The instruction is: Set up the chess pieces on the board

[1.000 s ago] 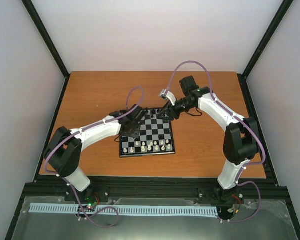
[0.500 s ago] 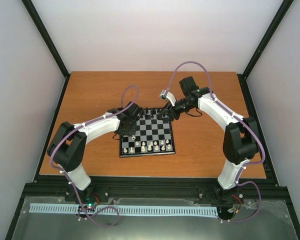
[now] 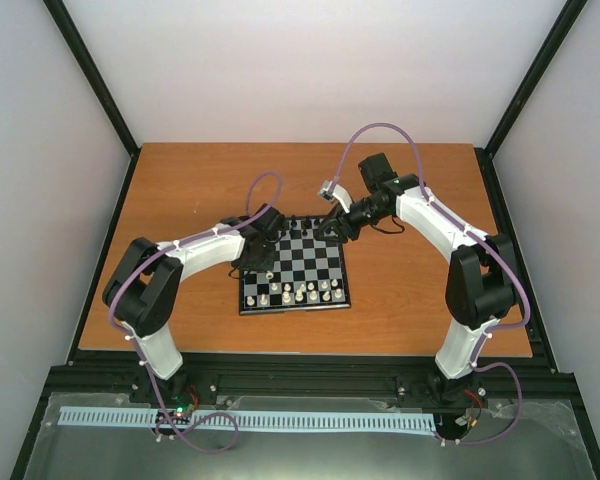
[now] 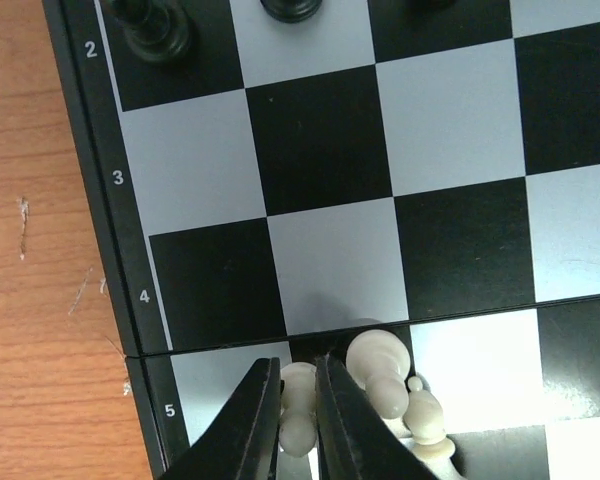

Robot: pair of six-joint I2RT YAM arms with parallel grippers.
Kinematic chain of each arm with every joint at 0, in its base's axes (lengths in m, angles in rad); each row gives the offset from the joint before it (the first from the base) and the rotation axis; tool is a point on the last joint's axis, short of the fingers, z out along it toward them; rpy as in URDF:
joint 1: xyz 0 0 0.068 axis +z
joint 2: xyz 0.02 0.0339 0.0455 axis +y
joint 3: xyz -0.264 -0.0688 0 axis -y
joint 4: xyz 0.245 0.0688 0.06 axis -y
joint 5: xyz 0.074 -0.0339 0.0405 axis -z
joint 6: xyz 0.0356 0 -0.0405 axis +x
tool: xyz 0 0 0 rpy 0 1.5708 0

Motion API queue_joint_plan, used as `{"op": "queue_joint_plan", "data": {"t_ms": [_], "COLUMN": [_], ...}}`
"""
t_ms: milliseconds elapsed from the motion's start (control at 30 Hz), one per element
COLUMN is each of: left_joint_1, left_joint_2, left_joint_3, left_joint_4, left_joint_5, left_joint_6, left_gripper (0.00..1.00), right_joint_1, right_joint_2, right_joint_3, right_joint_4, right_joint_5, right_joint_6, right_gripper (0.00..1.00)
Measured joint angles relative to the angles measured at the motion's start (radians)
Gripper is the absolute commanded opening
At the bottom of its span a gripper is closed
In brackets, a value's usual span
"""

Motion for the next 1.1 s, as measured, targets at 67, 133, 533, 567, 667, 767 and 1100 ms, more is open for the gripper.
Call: {"op": "queue_joint_plan", "data": {"t_ms": [67, 133, 533, 567, 667, 767, 1100], "left_joint_1": [0.0, 0.001, 0.002, 0.002, 0.002, 0.002, 0.002], "left_joint_2": [-0.001, -0.01, -0.187, -0.186, -0.184, -0.176, -0.136], "left_joint_3": [0.0, -0.001, -0.114, -0.122, -0.138, -0.138, -0.138], "left_joint_4": [-0.001, -0.008, -0.059, -0.059, -0.059, -0.055, -0.045], "left_joint_5": [0.0, -0.001, 0.024, 0.03, 0.054, 0.065, 0.061], "left_joint_6": [0.0, 0.0, -0.005, -0.004, -0.004, -0.004, -0.004], "left_gripper": [0.12, 0.12, 0.11, 0.11, 0.11, 0.11, 0.11], "right_joint_1": [0.0, 0.0, 0.0, 0.0, 0.0, 0.0, 0.0], "right_joint_2": [0.0, 0.0, 0.014, 0.014, 0.014, 0.014, 0.014], "right_joint_3": [0.0, 0.0, 0.0, 0.0, 0.0, 0.0, 0.0], "right_joint_4": [-0.004, -0.008, -0.013, -0.013, -0.013, -0.013, -0.014], "right_joint_5": [-0.001, -0.003, -0.004, -0.004, -0.005, -0.005, -0.004], "right_joint_6": [0.0, -0.001, -0.005, -0.005, -0.005, -0.005, -0.007], "right_gripper": [0.42, 0.42, 0.42, 0.42, 0.42, 0.42, 0.42]}}
